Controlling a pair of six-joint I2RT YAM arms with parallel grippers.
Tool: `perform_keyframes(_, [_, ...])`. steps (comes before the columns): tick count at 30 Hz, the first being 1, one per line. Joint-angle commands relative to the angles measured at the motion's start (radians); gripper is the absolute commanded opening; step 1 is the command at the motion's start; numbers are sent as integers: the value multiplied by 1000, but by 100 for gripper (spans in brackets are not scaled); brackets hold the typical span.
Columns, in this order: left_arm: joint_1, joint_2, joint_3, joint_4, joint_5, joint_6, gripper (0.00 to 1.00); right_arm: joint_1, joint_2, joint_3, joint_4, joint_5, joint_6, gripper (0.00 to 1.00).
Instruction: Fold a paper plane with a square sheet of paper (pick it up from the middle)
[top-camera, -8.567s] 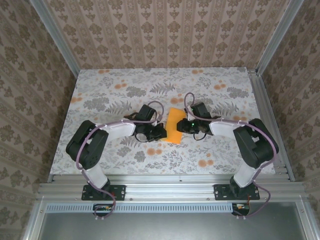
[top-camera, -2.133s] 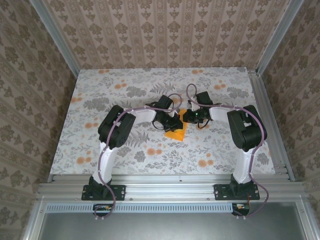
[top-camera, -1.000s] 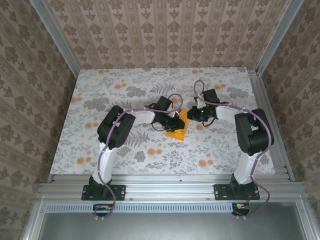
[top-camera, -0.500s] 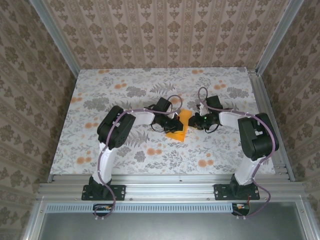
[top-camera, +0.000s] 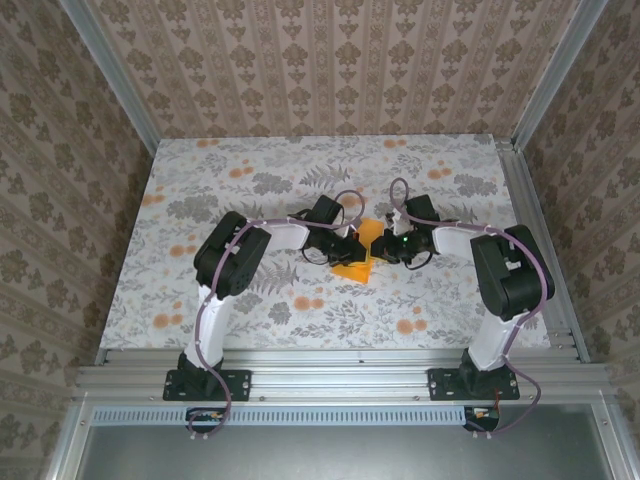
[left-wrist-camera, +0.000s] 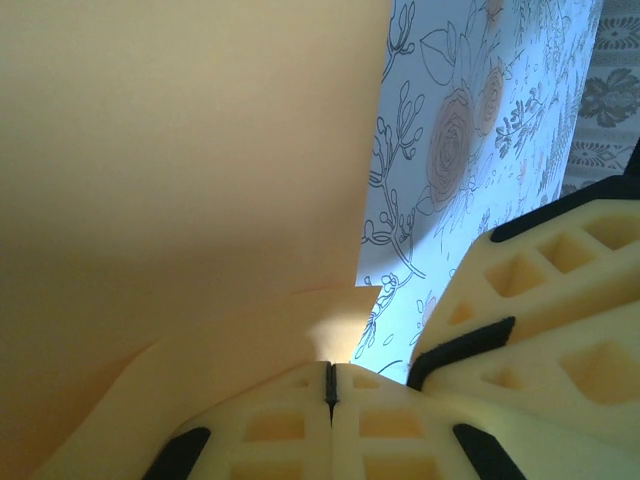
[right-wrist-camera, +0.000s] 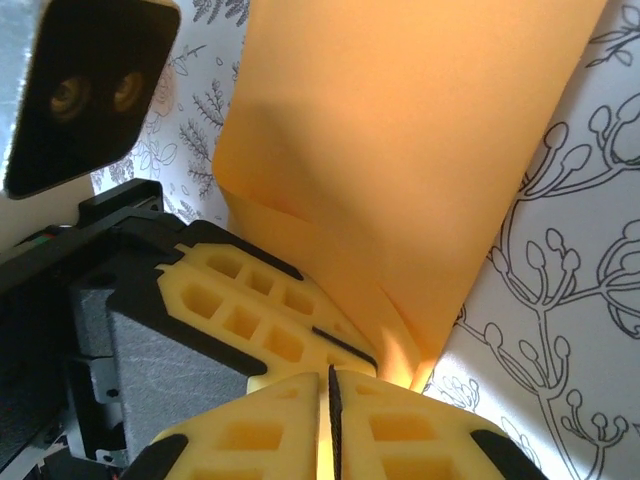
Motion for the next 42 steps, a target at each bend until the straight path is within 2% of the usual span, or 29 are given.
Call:
perform_keyframes(1, [1, -23, -30, -31, -6, 27, 0, 6, 40, 4, 7, 0, 9, 13])
perform_keyframes(12, [2, -31, -31, -14, 8, 22, 0, 9, 105, 34, -54, 65, -43, 12])
perform_keyframes(24, [2, -86, 6, -59, -1, 40, 2, 38, 119, 72, -238, 266, -139, 10])
perform_keyframes(33, [12, -108, 16, -198, -89, 118, 4, 42, 119, 55, -242, 294, -145, 10])
perform_keyframes(42, [31, -78, 0, -180, -102, 128, 3, 43, 105, 58, -246, 290, -151, 10])
